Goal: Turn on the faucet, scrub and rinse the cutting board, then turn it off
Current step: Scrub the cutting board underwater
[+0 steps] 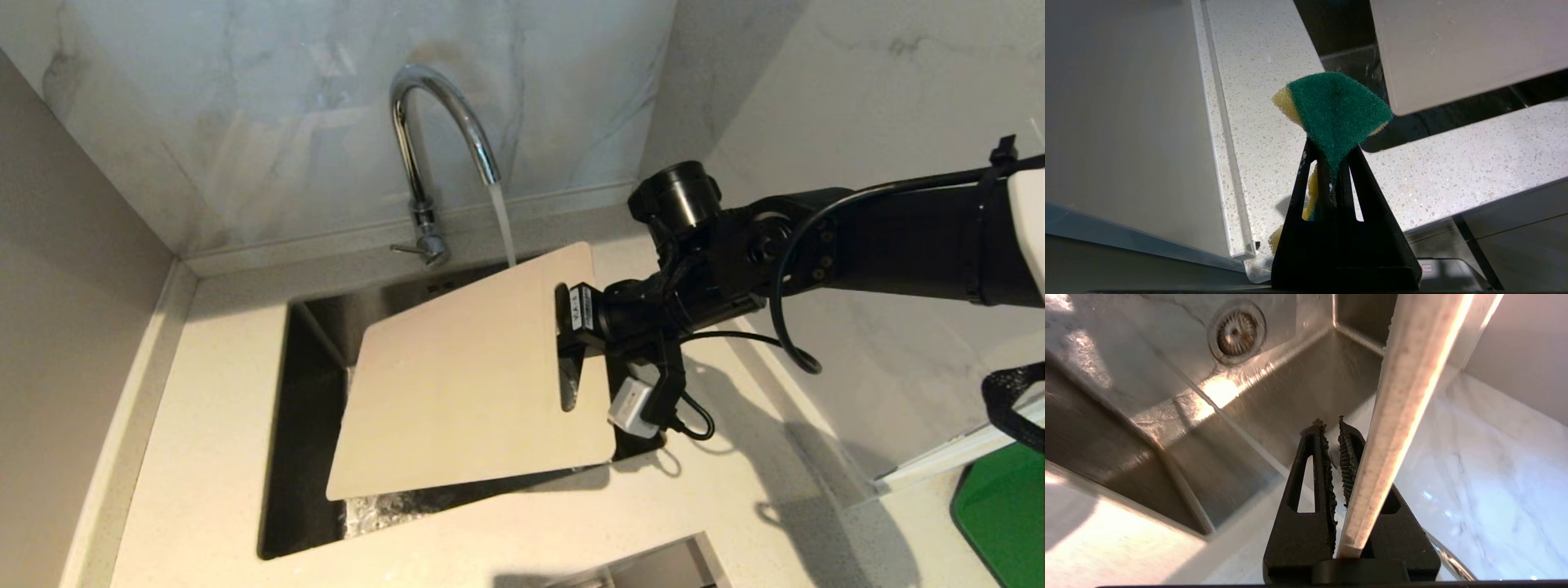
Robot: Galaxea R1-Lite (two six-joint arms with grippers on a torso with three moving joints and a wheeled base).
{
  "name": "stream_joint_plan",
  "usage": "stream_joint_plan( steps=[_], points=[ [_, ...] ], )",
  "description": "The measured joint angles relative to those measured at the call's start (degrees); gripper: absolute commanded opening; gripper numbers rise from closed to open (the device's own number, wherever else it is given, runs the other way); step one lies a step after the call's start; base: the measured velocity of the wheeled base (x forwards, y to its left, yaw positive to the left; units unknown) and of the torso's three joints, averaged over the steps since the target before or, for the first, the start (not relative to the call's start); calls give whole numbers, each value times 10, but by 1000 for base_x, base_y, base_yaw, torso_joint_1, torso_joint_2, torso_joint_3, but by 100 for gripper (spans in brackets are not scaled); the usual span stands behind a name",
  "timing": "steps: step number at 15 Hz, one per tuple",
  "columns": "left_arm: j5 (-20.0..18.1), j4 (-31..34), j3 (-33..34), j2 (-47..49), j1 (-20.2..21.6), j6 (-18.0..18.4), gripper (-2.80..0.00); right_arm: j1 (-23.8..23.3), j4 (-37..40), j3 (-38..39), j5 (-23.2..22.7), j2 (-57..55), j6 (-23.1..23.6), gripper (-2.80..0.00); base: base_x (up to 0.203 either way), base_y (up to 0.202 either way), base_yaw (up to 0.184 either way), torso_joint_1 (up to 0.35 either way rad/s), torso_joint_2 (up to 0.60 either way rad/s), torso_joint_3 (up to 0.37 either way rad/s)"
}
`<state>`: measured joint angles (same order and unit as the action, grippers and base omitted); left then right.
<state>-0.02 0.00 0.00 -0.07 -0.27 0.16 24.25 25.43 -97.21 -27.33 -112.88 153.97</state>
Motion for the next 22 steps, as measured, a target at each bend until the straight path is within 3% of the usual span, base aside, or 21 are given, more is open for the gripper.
stream_joint_plan(
  steps=[6, 10, 15, 22],
  points=[
    [0, 0, 0, 0, 0, 0, -280, 0, -16, 84, -2, 60, 0, -280, 0, 0, 0, 0, 0, 0],
    [1, 13, -1, 0, 2, 31, -280, -1, -71, 149, -3, 89, -3, -280, 0, 0, 0, 0, 0, 0],
    [6, 41, -19, 29, 4, 32, -280, -1, -84, 169, -8, 99, -4, -280, 0, 0, 0, 0, 0, 0],
    [91, 14, -212, 205, -33, 17, -280, 0, -84, 171, -9, 100, -6, -280, 0, 0, 0, 0, 0, 0]
  ],
)
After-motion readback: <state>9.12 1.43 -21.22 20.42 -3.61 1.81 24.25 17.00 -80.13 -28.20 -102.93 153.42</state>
